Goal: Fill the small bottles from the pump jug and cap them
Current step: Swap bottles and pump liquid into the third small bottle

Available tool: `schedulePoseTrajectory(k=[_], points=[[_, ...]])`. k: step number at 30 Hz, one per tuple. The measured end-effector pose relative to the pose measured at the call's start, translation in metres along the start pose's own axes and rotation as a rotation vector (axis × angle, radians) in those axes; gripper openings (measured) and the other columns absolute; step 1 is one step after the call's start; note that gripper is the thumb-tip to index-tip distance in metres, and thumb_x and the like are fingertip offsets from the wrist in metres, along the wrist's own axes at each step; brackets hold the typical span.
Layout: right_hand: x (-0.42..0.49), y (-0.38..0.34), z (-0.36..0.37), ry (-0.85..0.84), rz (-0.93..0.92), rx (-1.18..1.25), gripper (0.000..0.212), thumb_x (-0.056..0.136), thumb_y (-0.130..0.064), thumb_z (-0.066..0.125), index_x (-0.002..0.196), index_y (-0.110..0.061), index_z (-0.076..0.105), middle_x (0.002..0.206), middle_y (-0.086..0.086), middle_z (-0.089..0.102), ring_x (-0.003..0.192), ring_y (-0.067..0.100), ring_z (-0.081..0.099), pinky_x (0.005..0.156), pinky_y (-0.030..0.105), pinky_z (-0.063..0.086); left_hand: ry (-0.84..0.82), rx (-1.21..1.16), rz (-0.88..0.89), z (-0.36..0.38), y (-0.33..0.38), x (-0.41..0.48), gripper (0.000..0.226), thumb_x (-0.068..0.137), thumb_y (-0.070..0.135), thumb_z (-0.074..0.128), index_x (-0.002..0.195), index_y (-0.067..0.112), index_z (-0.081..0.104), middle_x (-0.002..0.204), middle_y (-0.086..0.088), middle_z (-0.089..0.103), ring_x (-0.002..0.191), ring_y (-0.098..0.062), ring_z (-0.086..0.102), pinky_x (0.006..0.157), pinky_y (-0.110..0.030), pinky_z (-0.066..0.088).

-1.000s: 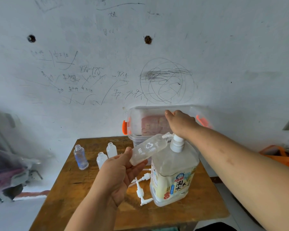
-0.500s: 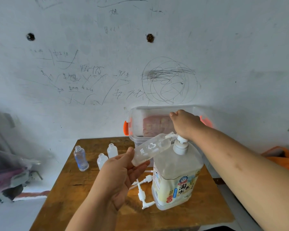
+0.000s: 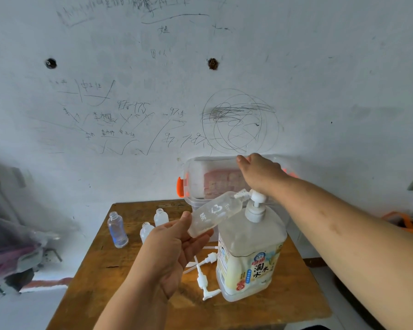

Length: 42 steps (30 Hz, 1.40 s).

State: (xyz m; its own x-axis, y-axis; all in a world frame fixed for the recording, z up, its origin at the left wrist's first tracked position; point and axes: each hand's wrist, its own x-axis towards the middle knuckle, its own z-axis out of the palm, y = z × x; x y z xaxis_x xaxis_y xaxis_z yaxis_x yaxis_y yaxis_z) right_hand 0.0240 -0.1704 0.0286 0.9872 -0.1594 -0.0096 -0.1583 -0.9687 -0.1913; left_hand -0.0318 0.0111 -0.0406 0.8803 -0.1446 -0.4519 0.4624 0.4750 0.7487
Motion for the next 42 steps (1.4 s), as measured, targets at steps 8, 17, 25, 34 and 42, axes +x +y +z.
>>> schedulePoseTrajectory(k=[8, 17, 25, 34, 42], points=[[0.015, 0.007, 0.015, -0.035, 0.001, -0.117, 0.028, 0.098, -0.010, 0.028, 0.124, -0.015, 0.038, 0.122, 0.015, 0.045, 0.091, 0.029, 0.041, 0.083, 0.037, 0.035, -0.030, -0.033, -0.007, -0.002, -0.004, 0.010, 0.022, 0.093, 0.014, 0.058, 0.107, -0.004, 0.060, 0.089, -0.022, 0.075, 0.080, -0.034, 0.075, 0.066, -0.037, 0.061], [0.015, 0.010, 0.033, 0.009, 0.019, -0.153, 0.038, 0.097, -0.011, 0.031, 0.135, -0.012, 0.035, 0.126, 0.014, 0.045, 0.116, 0.036, 0.049, 0.095, 0.040, 0.038, -0.017, -0.034, -0.036, -0.006, -0.007, 0.014, 0.024, 0.093, 0.013, 0.059, 0.108, -0.006, 0.058, 0.098, -0.026, 0.072, 0.080, -0.035, 0.074, 0.064, -0.036, 0.062], [0.006, 0.006, 0.008, 0.021, 0.010, 0.022, 0.042, 0.105, -0.025, 0.018, 0.144, -0.021, 0.031, 0.135, 0.016, 0.044, 0.124, 0.035, 0.043, 0.105, 0.042, 0.032, -0.026, -0.044, -0.014, -0.002, -0.001, 0.002, 0.018, 0.093, 0.011, 0.058, 0.103, -0.004, 0.060, 0.095, -0.025, 0.072, 0.081, -0.036, 0.074, 0.063, -0.037, 0.062], [0.016, 0.008, 0.016, -0.025, 0.017, -0.078, 0.037, 0.102, -0.017, 0.023, 0.137, -0.013, 0.035, 0.131, 0.016, 0.044, 0.119, 0.036, 0.046, 0.103, 0.045, 0.035, -0.031, -0.050, -0.019, -0.002, -0.002, 0.008, 0.018, 0.092, 0.011, 0.059, 0.104, -0.002, 0.060, 0.100, -0.023, 0.071, 0.081, -0.036, 0.074, 0.065, -0.037, 0.061], [0.027, 0.015, 0.036, 0.000, -0.002, -0.233, 0.045, 0.091, -0.006, 0.032, 0.135, -0.017, 0.033, 0.125, 0.012, 0.042, 0.117, 0.035, 0.047, 0.087, 0.040, 0.034, -0.020, -0.038, -0.041, -0.007, -0.007, 0.016, 0.021, 0.092, 0.012, 0.059, 0.106, -0.003, 0.059, 0.104, -0.025, 0.070, 0.083, -0.036, 0.074, 0.068, -0.038, 0.061]])
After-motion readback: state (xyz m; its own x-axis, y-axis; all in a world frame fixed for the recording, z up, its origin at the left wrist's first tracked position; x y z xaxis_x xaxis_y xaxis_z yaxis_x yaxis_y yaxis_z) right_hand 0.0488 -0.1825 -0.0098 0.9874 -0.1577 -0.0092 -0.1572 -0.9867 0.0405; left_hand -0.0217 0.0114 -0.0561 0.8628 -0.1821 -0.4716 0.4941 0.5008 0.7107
